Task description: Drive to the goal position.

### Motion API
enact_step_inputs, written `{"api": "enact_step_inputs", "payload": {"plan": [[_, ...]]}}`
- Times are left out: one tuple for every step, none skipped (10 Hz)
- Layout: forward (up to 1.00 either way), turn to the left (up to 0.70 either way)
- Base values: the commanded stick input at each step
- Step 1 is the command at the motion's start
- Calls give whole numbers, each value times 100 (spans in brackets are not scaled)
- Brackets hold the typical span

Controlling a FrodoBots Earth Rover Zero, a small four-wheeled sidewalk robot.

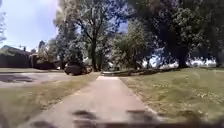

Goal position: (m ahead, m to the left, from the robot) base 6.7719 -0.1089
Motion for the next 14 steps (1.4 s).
{"api": "enact_step_inputs", "payload": {"plan": [[85, 0], [85, 0], [85, 0], [85, 0], [85, 0], [85, 0], [85, 0], [85, 0], [85, 0], [85, 0], [85, 0], [85, 0], [85, 0], [85, 0]]}}
